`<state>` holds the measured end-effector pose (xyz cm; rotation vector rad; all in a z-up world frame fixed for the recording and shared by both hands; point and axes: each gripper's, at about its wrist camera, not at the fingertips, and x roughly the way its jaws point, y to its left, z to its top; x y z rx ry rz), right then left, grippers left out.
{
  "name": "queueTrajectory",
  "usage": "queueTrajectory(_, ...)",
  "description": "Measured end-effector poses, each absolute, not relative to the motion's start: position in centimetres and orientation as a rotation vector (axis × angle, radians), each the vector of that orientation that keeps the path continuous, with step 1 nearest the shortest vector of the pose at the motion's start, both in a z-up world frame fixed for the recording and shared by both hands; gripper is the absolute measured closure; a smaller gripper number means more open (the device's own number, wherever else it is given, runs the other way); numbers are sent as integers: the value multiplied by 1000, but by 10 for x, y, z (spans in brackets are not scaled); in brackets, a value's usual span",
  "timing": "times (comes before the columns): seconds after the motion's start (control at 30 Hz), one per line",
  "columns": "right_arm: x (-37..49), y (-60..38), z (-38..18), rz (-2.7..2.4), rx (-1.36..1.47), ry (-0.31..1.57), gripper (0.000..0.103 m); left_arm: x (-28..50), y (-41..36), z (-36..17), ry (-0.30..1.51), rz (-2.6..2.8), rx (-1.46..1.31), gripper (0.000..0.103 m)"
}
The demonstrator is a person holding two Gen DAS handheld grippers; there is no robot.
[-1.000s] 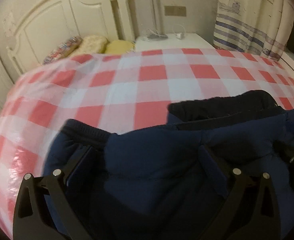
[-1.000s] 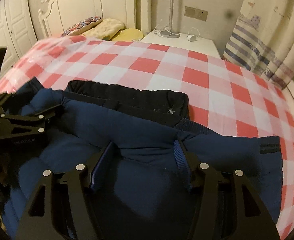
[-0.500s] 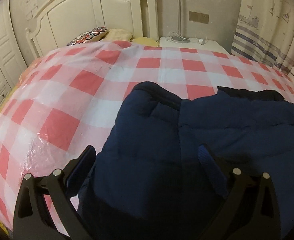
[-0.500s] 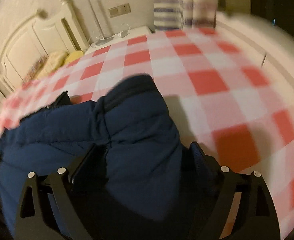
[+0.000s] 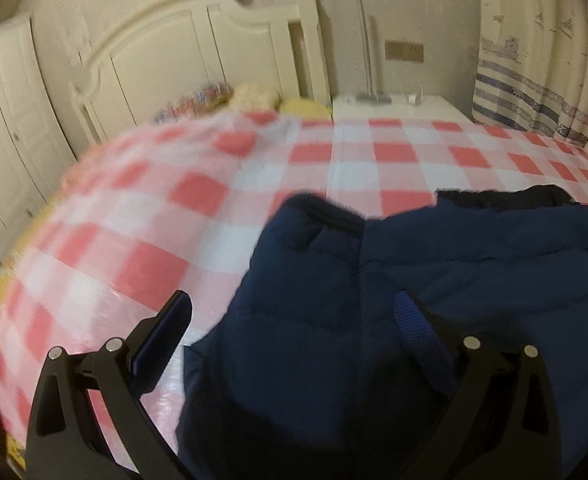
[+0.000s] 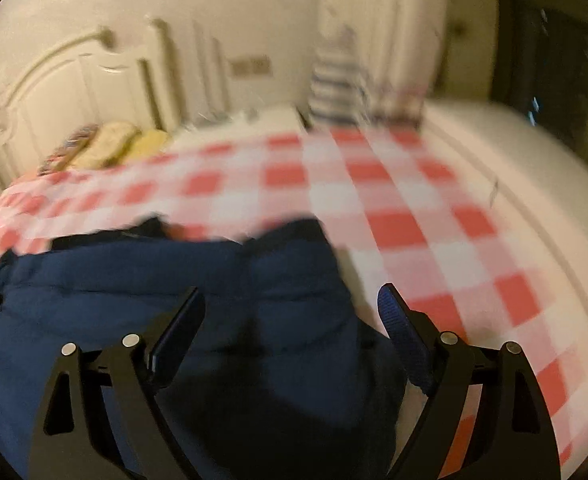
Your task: Fold large clothes
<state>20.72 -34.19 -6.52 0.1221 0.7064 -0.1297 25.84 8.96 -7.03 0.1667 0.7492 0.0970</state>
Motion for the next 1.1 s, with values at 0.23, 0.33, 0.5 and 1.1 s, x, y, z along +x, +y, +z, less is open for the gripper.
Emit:
queueTrajectory(0.23, 193, -237, -40, 160, -99, 679, 28, 239, 28, -46, 722, -97, 175, 2)
queueTrajectory(0.33, 200, -206, -56, 207, -168, 717, 35, 251, 9, -67, 765, -100, 230, 2)
queueTrajectory(0.5, 209, -195, -87, 236, -154, 782, 37, 266, 10, -97, 819, -113, 182, 2)
queueTrajectory(1.1, 215, -199, -99, 262, -98, 785, 36, 265, 9, -103, 804, -102, 198, 2)
